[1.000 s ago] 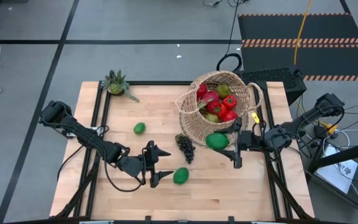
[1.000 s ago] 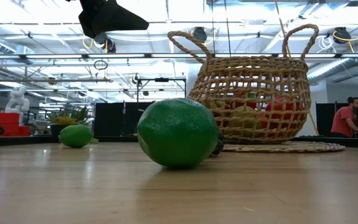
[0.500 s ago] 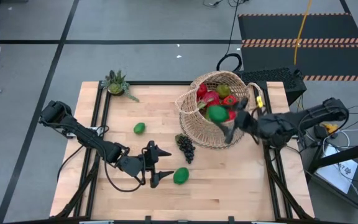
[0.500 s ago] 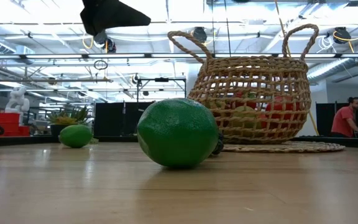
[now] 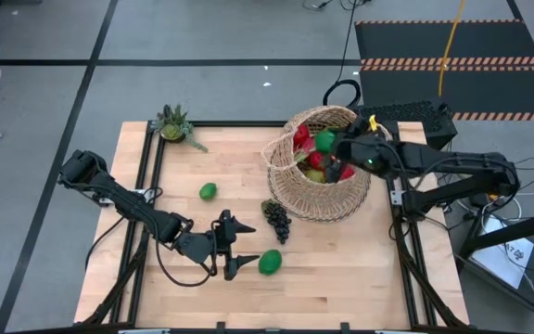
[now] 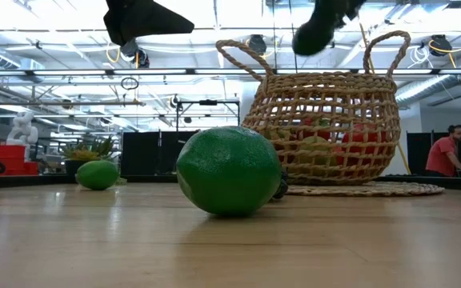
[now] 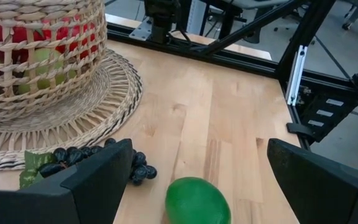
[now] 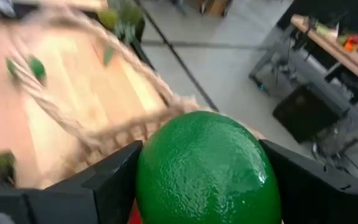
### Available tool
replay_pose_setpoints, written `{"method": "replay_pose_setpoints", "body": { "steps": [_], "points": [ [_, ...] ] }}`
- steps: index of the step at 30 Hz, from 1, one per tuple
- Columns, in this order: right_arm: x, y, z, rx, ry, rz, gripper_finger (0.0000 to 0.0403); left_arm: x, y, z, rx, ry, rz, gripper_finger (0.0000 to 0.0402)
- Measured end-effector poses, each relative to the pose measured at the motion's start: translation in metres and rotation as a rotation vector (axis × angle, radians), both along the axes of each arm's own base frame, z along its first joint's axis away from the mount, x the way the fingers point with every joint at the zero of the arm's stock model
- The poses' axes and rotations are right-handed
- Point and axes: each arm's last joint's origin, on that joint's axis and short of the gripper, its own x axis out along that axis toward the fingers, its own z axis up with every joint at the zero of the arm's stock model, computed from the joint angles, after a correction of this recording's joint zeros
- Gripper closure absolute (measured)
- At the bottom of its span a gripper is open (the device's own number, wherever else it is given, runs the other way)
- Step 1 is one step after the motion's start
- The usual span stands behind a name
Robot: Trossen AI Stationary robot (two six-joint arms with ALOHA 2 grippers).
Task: Build produce basket
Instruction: Put the green lime into the brown basket
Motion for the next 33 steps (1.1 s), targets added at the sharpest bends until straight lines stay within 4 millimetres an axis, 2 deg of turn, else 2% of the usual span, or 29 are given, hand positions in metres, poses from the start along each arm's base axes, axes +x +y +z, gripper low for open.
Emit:
{"method": "replay_pose_setpoints", "body": {
  "steps": [10, 17, 23, 33],
  "points": [
    [-0.004, -0.033, -0.018, 0.052, 0.163, -0.114, 0.0103, 0.000, 0.000, 0.000, 0.002, 0.001, 0.000, 0.0032],
    [-0.005, -0.046, -0.035, 0.117, 0.312, -0.082, 0.0103, 0.000, 0.000, 0.000, 0.000, 0.001, 0.000, 0.0032],
    [-0.007, -0.055, -0.050, 0.155, 0.370, -0.102, 0.0103, 0.000, 0.000, 0.000, -0.002, 0.001, 0.001, 0.0032],
    [-0.013, -0.067, -0.055, 0.174, 0.415, -0.158, 0.0095, 0.000, 0.000, 0.000, 0.000, 0.001, 0.000, 0.0032]
  ]
}}
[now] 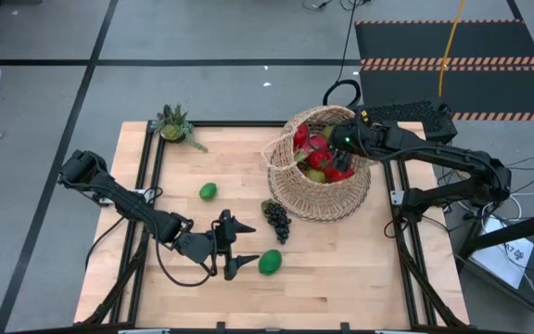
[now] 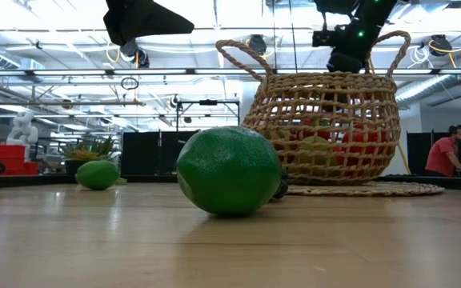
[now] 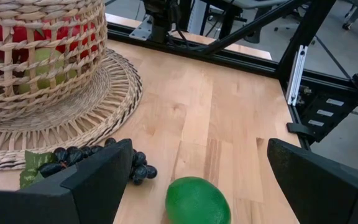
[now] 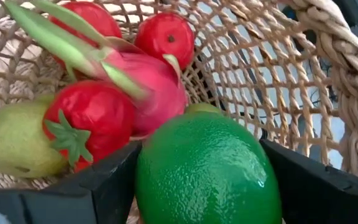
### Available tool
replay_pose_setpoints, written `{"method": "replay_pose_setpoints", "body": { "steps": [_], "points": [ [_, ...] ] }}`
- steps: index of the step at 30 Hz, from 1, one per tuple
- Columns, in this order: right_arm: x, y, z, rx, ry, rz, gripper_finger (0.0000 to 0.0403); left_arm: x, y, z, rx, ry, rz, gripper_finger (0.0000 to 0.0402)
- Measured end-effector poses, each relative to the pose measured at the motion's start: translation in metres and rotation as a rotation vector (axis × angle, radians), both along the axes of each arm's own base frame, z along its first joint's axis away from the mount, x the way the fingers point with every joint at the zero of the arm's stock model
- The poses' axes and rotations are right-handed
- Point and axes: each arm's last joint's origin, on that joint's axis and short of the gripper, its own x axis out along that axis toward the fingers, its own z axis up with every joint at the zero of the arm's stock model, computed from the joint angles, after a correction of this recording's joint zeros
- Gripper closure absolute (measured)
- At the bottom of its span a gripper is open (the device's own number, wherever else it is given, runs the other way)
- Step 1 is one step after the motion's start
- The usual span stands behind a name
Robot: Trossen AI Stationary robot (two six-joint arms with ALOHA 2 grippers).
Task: Build produce basket
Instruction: Put the green lime into the brown basket
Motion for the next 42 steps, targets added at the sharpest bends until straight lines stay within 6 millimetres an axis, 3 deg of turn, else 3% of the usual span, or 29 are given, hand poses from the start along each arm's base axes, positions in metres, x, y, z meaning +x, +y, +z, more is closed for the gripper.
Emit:
{"method": "replay_pose_setpoints", "body": {
  "steps": [10, 17, 27, 34, 42],
  "points": [
    [-0.001, 0.000, 0.000, 0.010, -0.004, -0.018, 0.0023, 0.000, 0.000, 0.000, -0.001, 0.000, 0.000, 0.0032],
    [-0.004, 0.012, 0.013, 0.005, -0.125, 0.008, 0.0021, 0.000, 0.000, 0.000, -0.006, -0.005, 0.001, 0.0032],
    [-0.027, 0.067, 0.057, 0.082, -0.492, 0.259, 0.0023, 0.002, -0.001, 0.005, -0.008, -0.051, -0.008, 0.0032],
    [-0.036, 0.111, 0.066, 0.145, -0.567, 0.494, 0.0023, 0.006, -0.012, -0.009, 0.066, -0.040, -0.001, 0.0032],
    [-0.035, 0.164, 0.069, 0.165, -0.597, 0.765, 0.0023, 0.048, -0.052, -0.030, 0.237, 0.115, -0.054, 0.0032]
  ]
}}
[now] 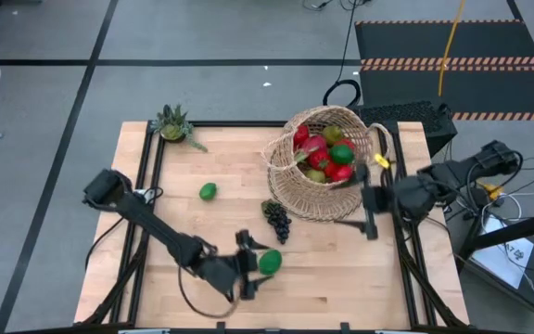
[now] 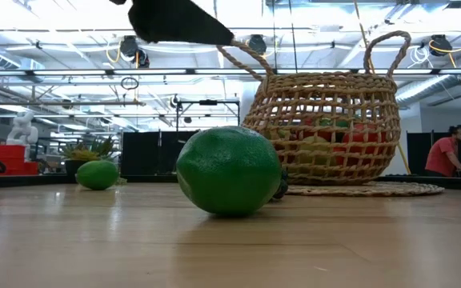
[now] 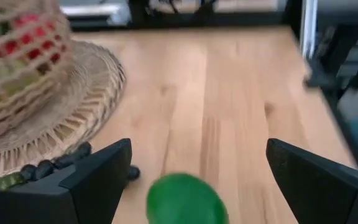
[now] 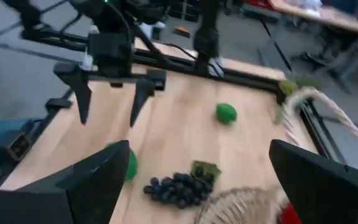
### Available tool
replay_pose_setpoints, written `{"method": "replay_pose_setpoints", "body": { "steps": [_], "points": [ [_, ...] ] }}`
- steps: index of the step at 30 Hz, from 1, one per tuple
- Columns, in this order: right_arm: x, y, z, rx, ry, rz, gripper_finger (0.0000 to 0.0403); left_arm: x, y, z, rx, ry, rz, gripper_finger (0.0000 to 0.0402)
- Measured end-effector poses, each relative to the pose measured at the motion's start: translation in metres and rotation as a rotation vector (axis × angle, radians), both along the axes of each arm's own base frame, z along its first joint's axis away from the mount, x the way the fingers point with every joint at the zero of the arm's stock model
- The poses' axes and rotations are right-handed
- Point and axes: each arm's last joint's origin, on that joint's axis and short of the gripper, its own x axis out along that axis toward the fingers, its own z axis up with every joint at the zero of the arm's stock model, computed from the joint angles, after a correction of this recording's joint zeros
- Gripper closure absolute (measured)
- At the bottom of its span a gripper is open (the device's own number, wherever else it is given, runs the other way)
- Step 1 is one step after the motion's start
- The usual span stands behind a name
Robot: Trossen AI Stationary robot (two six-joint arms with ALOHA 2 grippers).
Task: Build produce basket
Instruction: Put the green lime into the brown basket
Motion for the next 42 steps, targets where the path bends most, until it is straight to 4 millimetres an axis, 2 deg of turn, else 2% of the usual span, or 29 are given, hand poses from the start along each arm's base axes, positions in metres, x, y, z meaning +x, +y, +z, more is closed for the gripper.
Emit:
{"method": "replay_pose_setpoints", "body": {
  "steps": [5, 10, 15, 22, 30, 42],
  "points": [
    [-0.003, 0.025, -0.005, -0.074, 0.000, 0.000, 0.0023, 0.030, -0.030, -0.010, 0.129, 0.140, 0.031, 0.0032],
    [-0.007, 0.045, -0.013, -0.115, 0.017, -0.003, 0.0023, 0.048, -0.045, -0.011, 0.103, 0.179, 0.144, 0.0032],
    [-0.009, 0.060, -0.018, -0.153, 0.028, 0.029, 0.0023, 0.045, -0.045, -0.021, 0.036, 0.224, 0.223, 0.0032],
    [-0.013, 0.064, -0.018, -0.173, 0.027, 0.067, 0.0023, 0.031, -0.037, -0.030, 0.017, 0.321, 0.336, 0.0032],
    [-0.013, 0.065, -0.018, -0.169, 0.023, 0.067, 0.0023, 0.026, -0.034, -0.045, -0.048, 0.370, 0.353, 0.0032],
    [-0.013, 0.065, -0.018, -0.164, 0.018, 0.067, 0.0023, 0.023, -0.029, -0.072, -0.108, 0.314, 0.315, 0.0032]
  ]
}}
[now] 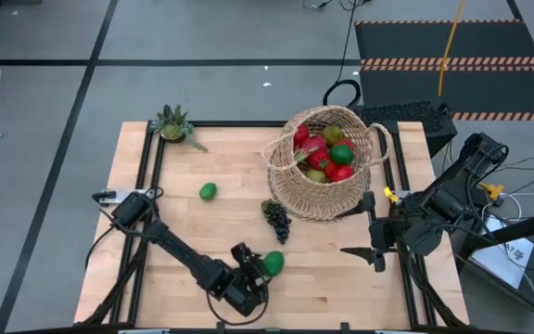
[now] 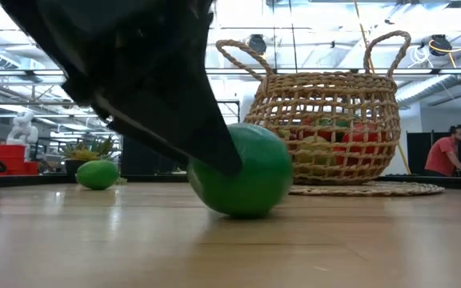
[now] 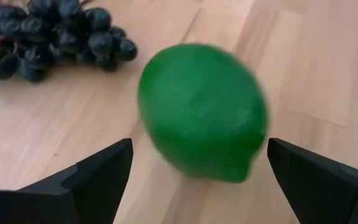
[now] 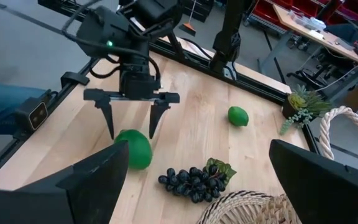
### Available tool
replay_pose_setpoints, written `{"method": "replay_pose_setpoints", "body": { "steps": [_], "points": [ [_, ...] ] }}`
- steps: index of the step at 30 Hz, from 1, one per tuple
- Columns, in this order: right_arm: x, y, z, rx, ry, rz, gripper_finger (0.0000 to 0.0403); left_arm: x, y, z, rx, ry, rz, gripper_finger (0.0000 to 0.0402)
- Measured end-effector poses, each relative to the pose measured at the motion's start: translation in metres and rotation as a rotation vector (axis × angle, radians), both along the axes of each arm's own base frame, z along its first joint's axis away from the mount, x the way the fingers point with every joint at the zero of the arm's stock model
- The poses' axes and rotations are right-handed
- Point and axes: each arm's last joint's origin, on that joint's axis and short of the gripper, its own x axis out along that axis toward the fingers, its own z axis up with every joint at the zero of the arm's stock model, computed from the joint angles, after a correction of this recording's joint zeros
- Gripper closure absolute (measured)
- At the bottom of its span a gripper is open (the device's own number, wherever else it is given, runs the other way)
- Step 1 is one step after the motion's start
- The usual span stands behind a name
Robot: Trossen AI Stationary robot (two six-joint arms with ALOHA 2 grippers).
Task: Build produce basket
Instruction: Put the green lime into the brown basket
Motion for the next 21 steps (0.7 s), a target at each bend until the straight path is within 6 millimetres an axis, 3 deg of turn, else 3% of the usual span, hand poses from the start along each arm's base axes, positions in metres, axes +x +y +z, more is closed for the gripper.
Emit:
{"method": "replay_pose_setpoints", "body": {
  "steps": [7, 21],
  "points": [
    [0.000, 0.000, 0.000, 0.000, 0.000, 0.000, 0.0023, 0.002, 0.006, -0.008, -0.028, -0.023, -0.011, 0.0032],
    [0.000, 0.000, 0.000, 0.013, 0.000, -0.006, 0.0023, 0.014, 0.008, -0.004, -0.048, -0.073, -0.068, 0.0020]
  ]
}}
